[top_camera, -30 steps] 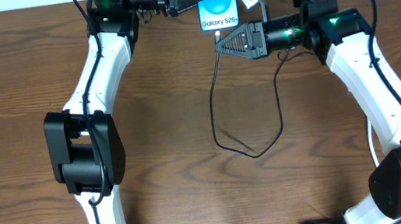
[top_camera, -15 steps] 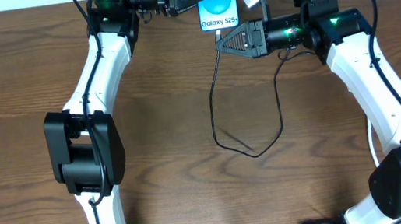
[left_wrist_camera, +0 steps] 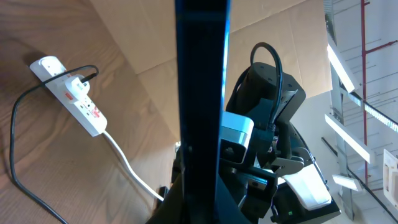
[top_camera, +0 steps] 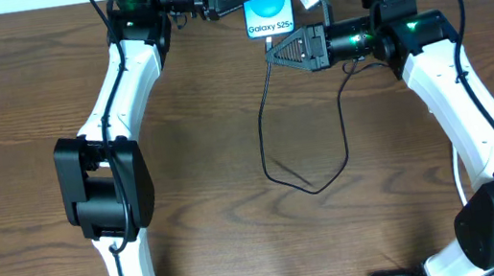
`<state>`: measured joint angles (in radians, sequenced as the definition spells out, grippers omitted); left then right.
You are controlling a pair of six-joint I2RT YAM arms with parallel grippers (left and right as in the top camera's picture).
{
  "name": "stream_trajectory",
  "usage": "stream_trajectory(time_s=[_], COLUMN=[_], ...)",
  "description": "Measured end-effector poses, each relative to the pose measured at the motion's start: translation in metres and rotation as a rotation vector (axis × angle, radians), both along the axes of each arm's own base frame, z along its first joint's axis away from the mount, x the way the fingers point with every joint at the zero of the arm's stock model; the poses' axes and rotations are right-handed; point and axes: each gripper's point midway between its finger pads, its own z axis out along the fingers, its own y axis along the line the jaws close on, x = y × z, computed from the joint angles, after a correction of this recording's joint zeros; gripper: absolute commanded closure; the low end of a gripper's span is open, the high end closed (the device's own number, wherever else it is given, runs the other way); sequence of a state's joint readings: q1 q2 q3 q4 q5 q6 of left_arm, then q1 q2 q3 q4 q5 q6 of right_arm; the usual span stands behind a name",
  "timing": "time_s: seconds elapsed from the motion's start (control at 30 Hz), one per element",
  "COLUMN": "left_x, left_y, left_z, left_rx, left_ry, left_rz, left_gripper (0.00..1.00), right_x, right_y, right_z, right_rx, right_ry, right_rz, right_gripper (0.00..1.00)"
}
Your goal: Plug charger to phone and switch on socket
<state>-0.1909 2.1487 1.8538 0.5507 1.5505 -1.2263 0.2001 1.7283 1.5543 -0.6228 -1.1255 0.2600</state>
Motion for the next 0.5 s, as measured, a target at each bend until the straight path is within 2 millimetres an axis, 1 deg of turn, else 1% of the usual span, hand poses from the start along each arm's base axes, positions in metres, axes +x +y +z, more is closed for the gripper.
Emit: stream_trajectory(time_s=[0.3,0.5], left_x=[0.0,0.0007], left_y=[0.0,-0.0001], left_z=[0.0,0.0001], left_rx=[-0.001,-0.003], left_ry=[-0.011,-0.021], left_rz=[0.0,0.004], left_gripper=[0.93,0.93], right_x=[0.0001,0.0027], right_y=[-0.0006,-0.0062], right_z=[0.0002,0.0011], right_rx=[0.002,0.008], right_ry=[0.001,0.003], right_rz=[0.0,-0.01], right_gripper=[0.99,0.99])
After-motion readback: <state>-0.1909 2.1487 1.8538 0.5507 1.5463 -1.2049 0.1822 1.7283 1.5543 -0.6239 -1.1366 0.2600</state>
